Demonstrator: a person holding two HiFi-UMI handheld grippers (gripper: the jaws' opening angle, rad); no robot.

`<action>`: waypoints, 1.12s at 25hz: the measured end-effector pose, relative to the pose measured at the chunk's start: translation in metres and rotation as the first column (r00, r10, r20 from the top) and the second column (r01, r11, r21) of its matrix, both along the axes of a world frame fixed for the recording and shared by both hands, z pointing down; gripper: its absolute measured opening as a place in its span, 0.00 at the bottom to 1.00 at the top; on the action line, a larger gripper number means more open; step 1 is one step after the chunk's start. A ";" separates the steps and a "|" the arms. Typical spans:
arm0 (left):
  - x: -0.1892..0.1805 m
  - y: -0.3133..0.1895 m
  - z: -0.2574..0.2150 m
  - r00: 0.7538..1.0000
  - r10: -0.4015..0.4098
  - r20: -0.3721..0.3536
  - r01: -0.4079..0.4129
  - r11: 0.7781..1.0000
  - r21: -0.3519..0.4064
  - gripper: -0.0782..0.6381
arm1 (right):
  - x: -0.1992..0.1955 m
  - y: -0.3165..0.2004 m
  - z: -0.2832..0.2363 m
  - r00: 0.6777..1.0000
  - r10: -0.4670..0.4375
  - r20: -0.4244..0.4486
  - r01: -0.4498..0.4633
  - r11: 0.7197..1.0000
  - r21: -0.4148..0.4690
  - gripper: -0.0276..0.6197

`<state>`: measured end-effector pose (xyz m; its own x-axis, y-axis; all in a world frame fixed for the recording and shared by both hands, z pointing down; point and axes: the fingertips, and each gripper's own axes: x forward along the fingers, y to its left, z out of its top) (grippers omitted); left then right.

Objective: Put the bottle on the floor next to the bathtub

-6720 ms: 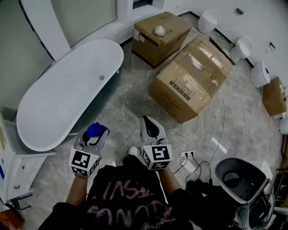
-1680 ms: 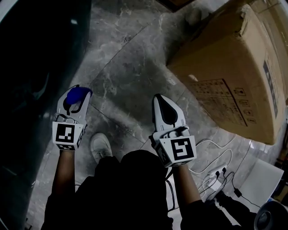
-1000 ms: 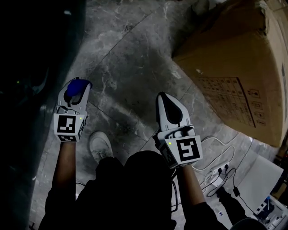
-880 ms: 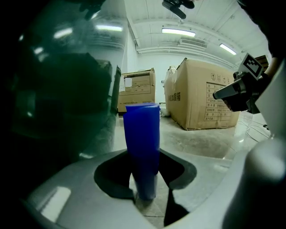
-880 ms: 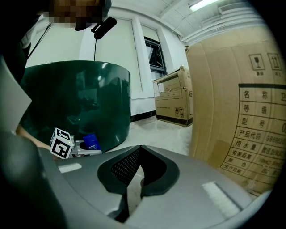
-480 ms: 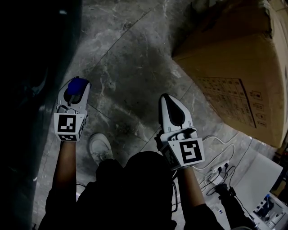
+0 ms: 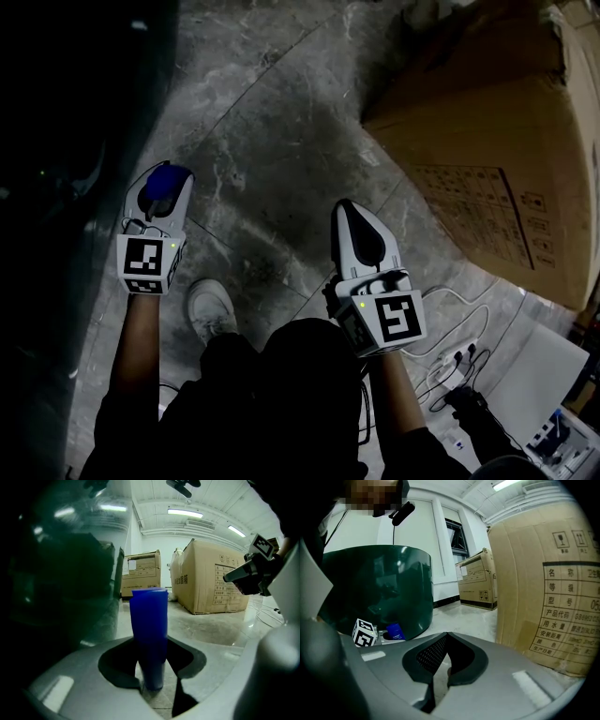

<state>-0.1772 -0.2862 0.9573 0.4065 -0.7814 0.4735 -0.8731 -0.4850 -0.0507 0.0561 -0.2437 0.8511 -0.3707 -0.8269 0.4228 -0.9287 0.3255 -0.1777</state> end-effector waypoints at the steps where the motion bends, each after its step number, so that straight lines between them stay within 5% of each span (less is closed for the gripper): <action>1: 0.001 0.000 0.000 1.000 0.000 -0.003 0.000 1.000 0.001 0.34 | 0.000 0.000 0.000 1.000 -0.001 -0.001 0.001 1.000 0.001 0.08; 28: -0.002 0.001 -0.024 0.999 -0.038 -0.013 0.038 0.999 0.027 0.43 | 0.016 0.006 -0.012 1.000 0.016 0.013 -0.016 1.000 0.024 0.08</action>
